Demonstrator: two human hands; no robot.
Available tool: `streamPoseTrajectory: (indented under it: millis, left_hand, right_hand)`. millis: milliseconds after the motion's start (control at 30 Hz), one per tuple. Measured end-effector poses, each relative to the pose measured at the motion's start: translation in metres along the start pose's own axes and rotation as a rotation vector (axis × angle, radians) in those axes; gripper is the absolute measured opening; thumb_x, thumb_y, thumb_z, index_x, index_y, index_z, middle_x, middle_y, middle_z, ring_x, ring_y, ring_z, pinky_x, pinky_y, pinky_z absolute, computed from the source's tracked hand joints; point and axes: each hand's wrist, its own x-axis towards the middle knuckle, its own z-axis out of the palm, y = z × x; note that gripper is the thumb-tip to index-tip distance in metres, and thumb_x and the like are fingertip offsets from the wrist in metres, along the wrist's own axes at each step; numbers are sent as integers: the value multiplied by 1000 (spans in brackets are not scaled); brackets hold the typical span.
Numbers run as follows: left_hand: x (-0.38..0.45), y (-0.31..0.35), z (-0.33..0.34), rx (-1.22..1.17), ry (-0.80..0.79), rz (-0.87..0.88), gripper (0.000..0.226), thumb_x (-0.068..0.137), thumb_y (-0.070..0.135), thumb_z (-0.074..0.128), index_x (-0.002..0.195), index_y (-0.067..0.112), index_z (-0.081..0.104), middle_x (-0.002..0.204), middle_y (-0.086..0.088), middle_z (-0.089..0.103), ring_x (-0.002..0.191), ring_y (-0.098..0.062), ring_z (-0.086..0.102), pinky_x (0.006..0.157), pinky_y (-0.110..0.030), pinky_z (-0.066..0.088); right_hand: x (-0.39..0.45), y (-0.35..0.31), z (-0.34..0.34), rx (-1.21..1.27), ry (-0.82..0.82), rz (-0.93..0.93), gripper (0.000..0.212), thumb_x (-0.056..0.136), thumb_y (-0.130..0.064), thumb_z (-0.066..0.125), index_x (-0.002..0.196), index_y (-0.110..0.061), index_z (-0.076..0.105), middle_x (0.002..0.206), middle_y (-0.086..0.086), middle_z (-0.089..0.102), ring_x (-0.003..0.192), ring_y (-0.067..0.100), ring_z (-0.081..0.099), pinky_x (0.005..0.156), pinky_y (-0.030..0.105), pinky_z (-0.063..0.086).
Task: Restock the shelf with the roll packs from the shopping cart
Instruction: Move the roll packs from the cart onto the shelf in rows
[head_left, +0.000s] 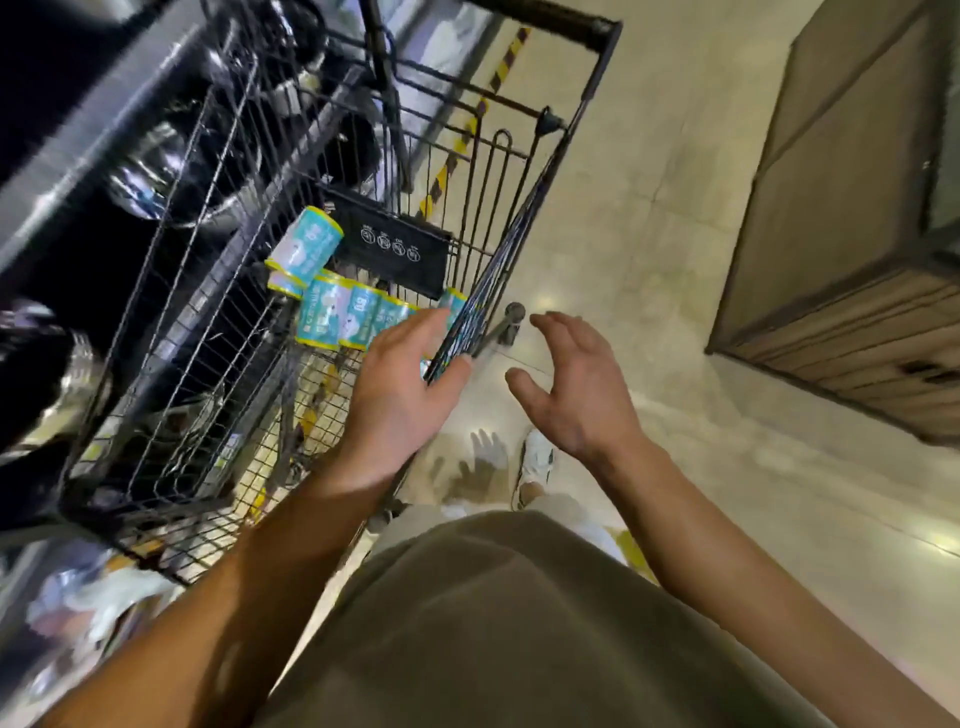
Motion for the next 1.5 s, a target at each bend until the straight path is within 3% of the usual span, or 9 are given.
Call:
streamPoseTrajectory:
  millis: [333,500,633,767,967,1100,1333,1433,1500]
  left_hand:
    - [53,3,1,37,211,-353,53,91,36,62,141,18,54,139,-7,59,127,-24,53,106,-29,36]
    - [62,-14,-1,11,358,-487,51,92,34,67,139,17,57,140,-6,59,131,-25,51,110,-24,28]
    - [71,-41,-1,-58,365,-594,54,92,34,67,141,15,54,144,-7,55,136,-24,45,113,-21,22]
    - [81,-83,10,-184,317,-660,60,88,42,57,141,15,54,143,-6,56,124,-33,58,109,-46,43]
    - [97,-148,34,-175,170,-775,67,84,48,51,142,15,53,143,-4,56,132,-25,50,110,-30,33]
    - [102,-179,54,-200,186,-757,62,85,44,55,135,8,59,132,-10,64,122,-28,60,102,-25,35]
    - [106,-205,81,-252,235,-734,47,84,25,65,126,5,65,117,-12,72,103,-19,66,85,-17,41]
    - [102,-217,93,-324,163,-768,49,88,29,64,133,12,61,130,-5,66,113,-16,64,92,-16,44]
    - [99,-219,92,-347,159,-754,50,88,26,69,136,14,60,134,2,63,111,-9,64,90,-2,40]
  right_hand:
    - [140,10,-4,36,-36,-526,56,83,-36,63,120,5,62,110,21,68,102,42,66,88,53,55]
    - [190,-16,10,31,-174,-586,62,81,-44,58,124,0,64,116,17,68,109,35,64,95,39,48]
    - [237,-39,36,-69,-346,-693,70,80,-50,50,125,1,62,112,25,65,103,43,64,87,47,54]
    - [282,-51,77,-290,-626,-651,66,87,-47,62,140,-8,53,129,19,60,120,36,57,98,44,50]
    - [323,-47,147,-567,-973,-591,66,90,-37,70,147,-14,46,141,16,54,124,34,58,100,37,48]
    - [323,-12,199,-734,-1060,-701,61,78,-42,77,125,-7,59,119,19,64,103,39,66,83,47,58]
    - [331,14,239,-1003,-1086,-823,83,66,-50,84,136,-26,46,123,5,65,105,30,65,86,38,54]
    - [340,10,245,-979,-1164,-713,83,67,-44,87,137,-27,46,124,5,65,105,29,64,85,39,56]
    - [345,2,242,-806,-1258,-526,87,65,-38,90,139,-23,46,125,6,65,108,29,64,89,40,56]
